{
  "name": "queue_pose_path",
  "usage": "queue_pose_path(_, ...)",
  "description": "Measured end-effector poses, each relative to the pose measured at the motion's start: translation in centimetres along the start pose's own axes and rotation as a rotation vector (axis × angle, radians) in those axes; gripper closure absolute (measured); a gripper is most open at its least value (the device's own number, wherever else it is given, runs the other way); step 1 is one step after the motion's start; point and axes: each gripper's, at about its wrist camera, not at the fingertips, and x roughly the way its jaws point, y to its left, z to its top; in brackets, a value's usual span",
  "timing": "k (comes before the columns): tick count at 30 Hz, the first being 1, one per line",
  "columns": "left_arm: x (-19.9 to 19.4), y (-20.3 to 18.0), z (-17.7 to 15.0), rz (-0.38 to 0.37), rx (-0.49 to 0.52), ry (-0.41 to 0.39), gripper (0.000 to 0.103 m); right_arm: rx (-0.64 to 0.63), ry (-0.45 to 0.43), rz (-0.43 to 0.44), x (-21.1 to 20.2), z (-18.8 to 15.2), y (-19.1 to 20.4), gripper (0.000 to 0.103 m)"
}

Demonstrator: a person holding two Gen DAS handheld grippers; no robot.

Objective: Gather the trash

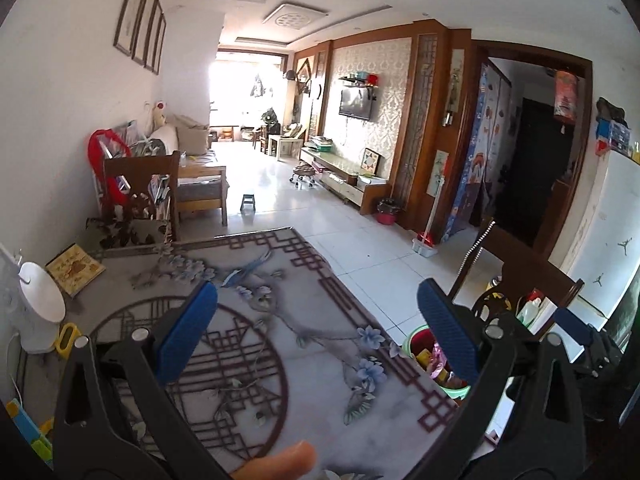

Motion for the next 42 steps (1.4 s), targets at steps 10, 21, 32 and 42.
queue_pose_path(10,-0.1,1.5,-0.2,0.022,-0.041,0.007,0.005,-0.032,-0.01,0.002,-0.5,0.0,1.1,0.007)
queue_pose_path(21,0.1,1.5,-0.4,0.041,-0.037,0.023,0.005,-0.022,0.007,-0.012,-0.4,-0.5,0.8,0.007)
queue_pose_path(32,0.2,1.4,-0.5,0.043,-0.041,0.028,0.005,-0.022,0.019,-0.007,-0.4,-0.9,0.5,0.007)
queue_pose_path(42,0.4,1.6,-0.7,0.05,-0.037,0.034,0.005,-0.022,0.033,0.002,0.1,-1.1,0.5,0.007)
